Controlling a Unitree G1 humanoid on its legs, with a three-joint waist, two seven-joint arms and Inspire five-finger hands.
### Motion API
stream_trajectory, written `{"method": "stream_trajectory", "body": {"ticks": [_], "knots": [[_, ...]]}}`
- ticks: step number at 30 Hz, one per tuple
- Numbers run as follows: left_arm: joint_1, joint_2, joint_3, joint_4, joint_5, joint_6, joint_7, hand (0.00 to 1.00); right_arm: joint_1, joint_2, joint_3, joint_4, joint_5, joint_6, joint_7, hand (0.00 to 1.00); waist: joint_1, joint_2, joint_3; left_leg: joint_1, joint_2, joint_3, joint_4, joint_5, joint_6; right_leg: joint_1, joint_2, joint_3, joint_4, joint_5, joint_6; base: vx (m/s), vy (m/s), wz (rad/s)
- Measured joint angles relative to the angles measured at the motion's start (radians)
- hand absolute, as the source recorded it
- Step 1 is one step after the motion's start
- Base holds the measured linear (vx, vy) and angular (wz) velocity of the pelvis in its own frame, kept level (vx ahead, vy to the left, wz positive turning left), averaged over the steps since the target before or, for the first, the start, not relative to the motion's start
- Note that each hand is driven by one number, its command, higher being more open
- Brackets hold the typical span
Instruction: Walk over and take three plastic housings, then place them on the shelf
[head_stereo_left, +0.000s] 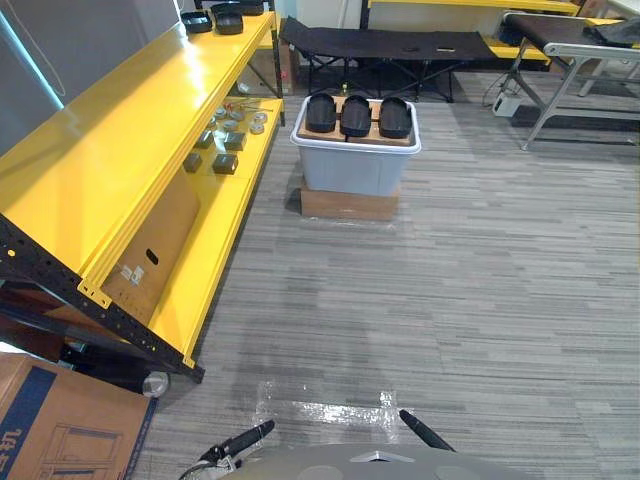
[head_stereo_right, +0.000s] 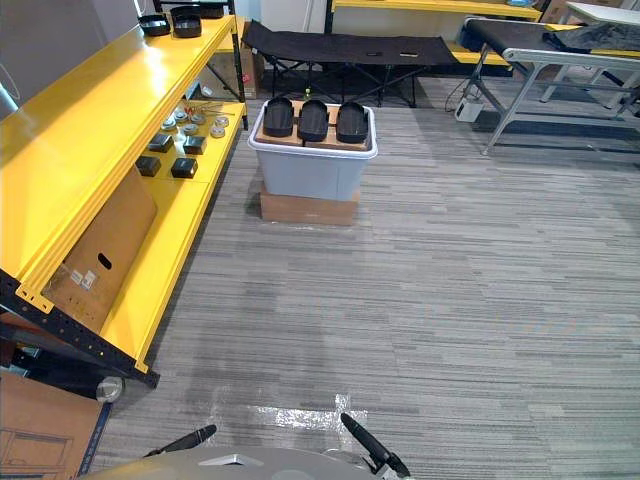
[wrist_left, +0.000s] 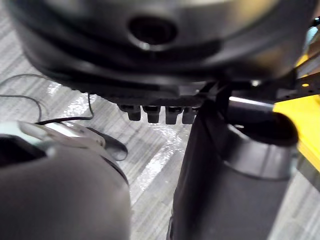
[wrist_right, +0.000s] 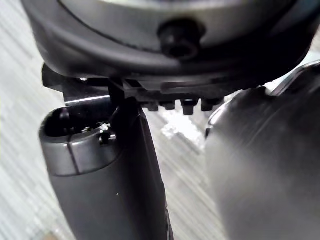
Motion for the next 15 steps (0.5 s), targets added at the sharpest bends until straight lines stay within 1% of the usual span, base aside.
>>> {"method": "stream_trajectory", "body": {"ticks": [1,2,4,7,9,10,12,15], "knots": [[0.003,-0.001,-0.008,-0.057,-0.001,-0.012,0.007,1.0,-0.013,0.009,0.032,-0.068,-0.006,-0.025,-0.019,1.0,0.001,-0.005,0.006,-0.002,0.0,-0.002,-0.017,0.014,0.0,-0.009,0.0,-0.002,0.0,0.002,0.001,-0.04,-0.011,0.05],[0.002,-0.006,-0.01,-0.077,-0.006,-0.014,0.014,1.0,-0.02,0.011,0.046,-0.098,-0.007,-0.033,-0.029,1.0,0.001,-0.006,0.008,-0.003,0.0,-0.004,-0.022,0.02,0.003,-0.011,0.0,-0.004,-0.001,0.005,0.001,-0.07,-0.017,0.06],[0.002,-0.033,-0.038,-0.153,-0.02,-0.028,0.027,1.0,-0.055,0.017,0.07,-0.186,-0.009,-0.071,-0.047,1.0,0.002,-0.01,0.013,-0.007,-0.002,-0.003,-0.031,0.027,0.004,-0.012,0.0,-0.006,-0.015,0.016,-0.001,-0.08,-0.006,0.02],[-0.001,-0.045,-0.065,-0.217,-0.023,-0.033,0.04,1.0,-0.089,0.019,0.079,-0.228,-0.01,-0.114,-0.054,1.0,0.002,-0.013,0.014,-0.018,-0.005,-0.004,-0.034,0.032,0.011,-0.013,0.0,-0.013,-0.036,0.029,0.003,-0.06,0.011,0.02],[-0.002,-0.045,-0.072,-0.24,-0.041,-0.049,0.049,1.0,-0.098,0.02,0.083,-0.25,-0.029,-0.142,-0.07,1.0,0.002,-0.015,0.021,-0.019,-0.006,-0.004,-0.043,0.037,0.019,-0.016,0.0,-0.015,-0.038,0.031,0.004,-0.02,0.006,0.01],[-0.001,-0.043,-0.071,-0.25,-0.065,-0.053,0.051,1.0,-0.1,0.02,0.088,-0.256,-0.034,-0.169,-0.093,1.0,0.003,-0.016,0.022,-0.019,-0.007,-0.006,-0.05,0.04,0.021,-0.018,0.001,-0.018,-0.04,0.03,0.004,0.01,0.008,0.04],[0.001,-0.041,-0.072,-0.258,-0.092,-0.064,0.058,1.0,-0.092,0.026,0.087,-0.255,-0.088,-0.202,-0.155,1.0,0.002,-0.017,0.024,-0.02,-0.009,-0.009,-0.053,0.04,0.021,-0.018,0.001,-0.021,-0.046,0.031,0.005,0.04,0.01,0.04],[0.003,-0.041,-0.073,-0.271,-0.1,-0.073,0.064,1.0,-0.086,0.041,0.084,-0.256,-0.106,-0.247,-0.227,1.0,0.001,-0.018,0.025,-0.02,-0.009,-0.009,-0.052,0.039,0.019,-0.018,0.0,-0.025,-0.047,0.031,0.005,0.05,0.004,0.02]]}}
